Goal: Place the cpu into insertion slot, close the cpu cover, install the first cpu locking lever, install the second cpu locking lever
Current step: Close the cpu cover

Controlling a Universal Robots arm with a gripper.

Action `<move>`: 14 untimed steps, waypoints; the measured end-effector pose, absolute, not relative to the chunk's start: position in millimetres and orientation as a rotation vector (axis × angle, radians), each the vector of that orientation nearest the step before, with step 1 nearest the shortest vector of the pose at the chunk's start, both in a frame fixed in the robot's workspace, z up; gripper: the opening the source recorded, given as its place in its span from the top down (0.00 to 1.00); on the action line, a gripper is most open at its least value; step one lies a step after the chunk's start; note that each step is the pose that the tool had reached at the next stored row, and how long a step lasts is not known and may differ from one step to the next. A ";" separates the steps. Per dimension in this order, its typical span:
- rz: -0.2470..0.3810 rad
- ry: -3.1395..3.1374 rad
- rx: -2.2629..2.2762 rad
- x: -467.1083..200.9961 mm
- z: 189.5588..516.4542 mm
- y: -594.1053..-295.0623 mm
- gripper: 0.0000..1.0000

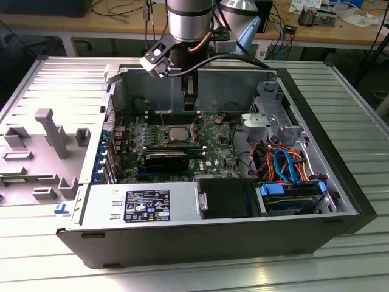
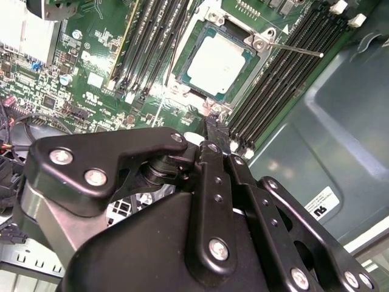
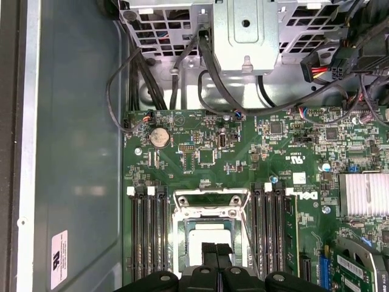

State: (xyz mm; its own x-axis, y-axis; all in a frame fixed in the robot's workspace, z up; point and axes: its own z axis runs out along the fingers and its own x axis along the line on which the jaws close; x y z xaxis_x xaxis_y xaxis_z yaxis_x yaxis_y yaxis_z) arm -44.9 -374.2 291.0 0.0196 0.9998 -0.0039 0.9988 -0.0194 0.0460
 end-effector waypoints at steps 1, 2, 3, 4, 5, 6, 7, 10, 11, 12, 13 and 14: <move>0.046 2.174 2.217 -44.7 291.0 -374.2 0.89; 0.046 2.174 2.217 -44.6 291.0 -374.2 0.89; 0.046 2.174 2.217 -44.3 291.0 -374.2 0.89; 0.046 2.174 2.218 -44.2 291.1 -374.2 0.89; 0.046 2.174 2.218 -44.0 291.0 -374.2 0.89; 0.046 2.174 2.217 -43.9 291.1 -374.2 0.89; 0.046 2.174 2.217 -43.8 291.0 -374.2 0.89; 0.046 2.175 2.217 -43.2 291.1 -374.2 0.89; 0.046 2.174 2.217 -43.0 291.0 -374.2 0.89; 0.046 2.174 2.218 -42.7 291.0 -374.2 0.89; 0.046 2.174 2.218 -42.6 291.1 -374.2 0.89; 0.046 2.174 2.217 -42.3 291.0 -374.2 0.89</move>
State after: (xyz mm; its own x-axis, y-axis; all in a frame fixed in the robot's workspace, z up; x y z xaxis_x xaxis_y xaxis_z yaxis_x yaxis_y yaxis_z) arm -42.3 -374.2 291.0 0.0197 0.9998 -0.0039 0.9988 -0.0195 0.0460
